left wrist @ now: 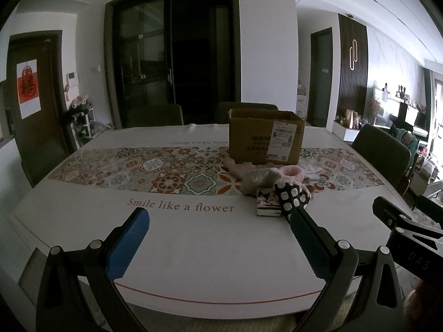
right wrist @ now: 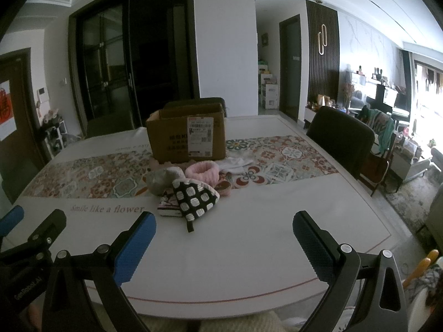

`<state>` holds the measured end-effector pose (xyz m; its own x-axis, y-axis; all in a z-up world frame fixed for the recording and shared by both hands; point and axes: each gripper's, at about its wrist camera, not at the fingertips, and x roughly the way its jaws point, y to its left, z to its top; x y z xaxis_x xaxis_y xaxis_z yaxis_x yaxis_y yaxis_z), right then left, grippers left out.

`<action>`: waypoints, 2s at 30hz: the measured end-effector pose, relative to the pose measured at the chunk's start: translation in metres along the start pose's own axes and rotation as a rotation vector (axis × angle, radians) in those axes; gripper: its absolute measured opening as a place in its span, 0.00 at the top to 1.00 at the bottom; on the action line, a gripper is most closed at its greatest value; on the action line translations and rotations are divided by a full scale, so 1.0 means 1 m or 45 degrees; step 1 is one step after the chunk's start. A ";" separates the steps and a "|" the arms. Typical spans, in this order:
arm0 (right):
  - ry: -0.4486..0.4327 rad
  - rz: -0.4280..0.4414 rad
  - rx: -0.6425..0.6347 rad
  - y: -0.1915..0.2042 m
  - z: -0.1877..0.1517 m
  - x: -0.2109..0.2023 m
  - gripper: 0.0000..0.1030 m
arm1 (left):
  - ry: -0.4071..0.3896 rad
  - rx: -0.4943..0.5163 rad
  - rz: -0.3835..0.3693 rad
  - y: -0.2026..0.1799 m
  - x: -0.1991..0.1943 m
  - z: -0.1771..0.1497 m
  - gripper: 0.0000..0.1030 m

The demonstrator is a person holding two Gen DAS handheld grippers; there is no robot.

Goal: Organize soft objects

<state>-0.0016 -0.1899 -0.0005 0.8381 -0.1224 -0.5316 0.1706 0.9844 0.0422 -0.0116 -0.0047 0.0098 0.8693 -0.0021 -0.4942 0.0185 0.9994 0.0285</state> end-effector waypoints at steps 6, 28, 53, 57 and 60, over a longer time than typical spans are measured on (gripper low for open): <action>0.002 0.000 0.000 0.000 0.000 0.000 0.02 | 0.000 -0.001 -0.001 0.001 0.000 0.000 0.00; 0.004 -0.002 -0.008 0.005 -0.002 -0.003 0.02 | -0.004 -0.001 0.002 0.002 0.000 -0.001 0.00; 0.147 -0.007 -0.014 0.069 0.008 0.086 0.02 | 0.055 0.121 -0.196 0.049 0.112 0.016 0.00; 0.185 -0.029 0.020 0.072 0.008 0.112 0.02 | 0.092 0.189 -0.258 0.044 0.144 0.019 0.00; 0.202 -0.053 0.039 0.074 0.009 0.128 0.02 | 0.118 0.226 -0.304 0.039 0.167 0.020 0.00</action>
<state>0.1229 -0.1340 -0.0583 0.7379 -0.1393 -0.6604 0.2211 0.9744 0.0415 0.1439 0.0329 -0.0546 0.7814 -0.2248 -0.5821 0.3100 0.9495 0.0494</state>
